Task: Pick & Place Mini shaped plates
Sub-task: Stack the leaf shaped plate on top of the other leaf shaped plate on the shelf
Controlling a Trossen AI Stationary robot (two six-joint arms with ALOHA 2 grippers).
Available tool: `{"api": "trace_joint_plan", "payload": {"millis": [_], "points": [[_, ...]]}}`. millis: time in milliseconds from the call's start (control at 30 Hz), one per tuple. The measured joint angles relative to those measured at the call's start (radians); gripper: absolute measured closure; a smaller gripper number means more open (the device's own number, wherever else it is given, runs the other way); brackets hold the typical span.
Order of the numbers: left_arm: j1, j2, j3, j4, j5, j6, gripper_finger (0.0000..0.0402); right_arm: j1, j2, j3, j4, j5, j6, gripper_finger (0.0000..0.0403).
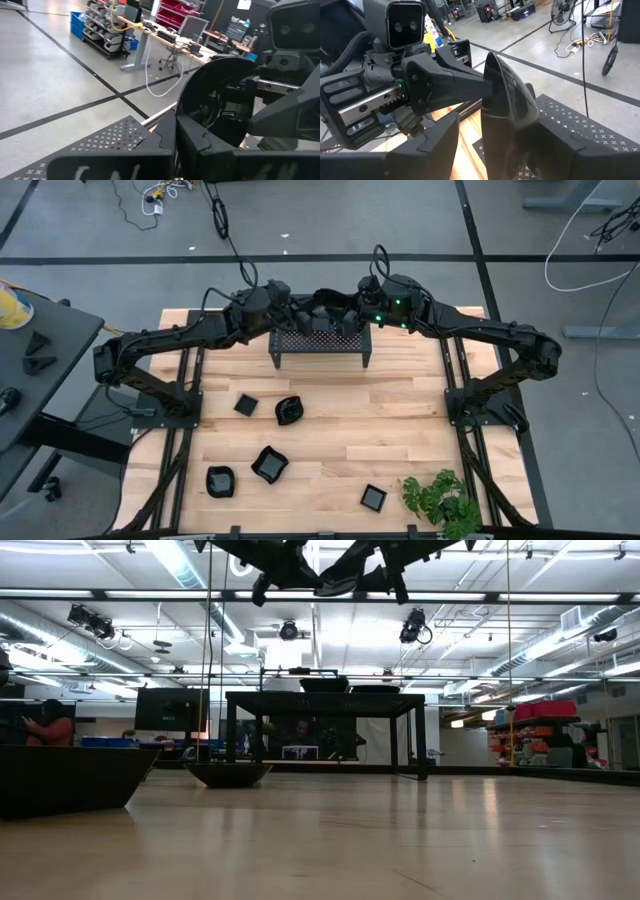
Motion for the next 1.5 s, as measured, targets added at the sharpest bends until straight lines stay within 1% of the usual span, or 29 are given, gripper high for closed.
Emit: {"api": "trace_joint_plan", "payload": {"millis": [67, 600, 767, 900, 1033, 1300, 1500], "points": [[0.0, 0.0, 0.0, 0.0, -0.012, -0.001, 0.0397, 0.0, 0.0, 0.0, -0.004, 0.0, 0.0, 0.0185], [0.0, 0.0, 0.0, 0.004, -0.012, -0.007, 0.0397, -0.001, 0.0, 0.0, -0.005, 0.005, 0.0, 0.0289], [0.0, 0.0, 0.0, 0.015, -0.015, -0.007, 0.0397, -0.002, 0.0, 0.0, -0.006, 0.012, 0.0, 0.031], [0.0, 0.0, 0.0, 0.03, -0.013, 0.004, 0.0393, -0.002, 0.0, 0.0, -0.006, 0.023, 0.0, 0.0317], [0.0, 0.0, -0.001, 0.04, -0.01, 0.005, 0.0368, 0.0, 0.0, 0.0, -0.015, 0.032, 0.0, 0.0319], [0.001, 0.0, 0.0, 0.068, 0.074, 0.01, 0.0285, 0.0, 0.0, 0.0, -0.014, 0.031, -0.003, 0.032], [0.003, 0.0, 0.0, 0.071, 0.071, 0.003, 0.0231, 0.0, 0.0, 0.0, -0.015, 0.032, -0.001, 0.032]]}}
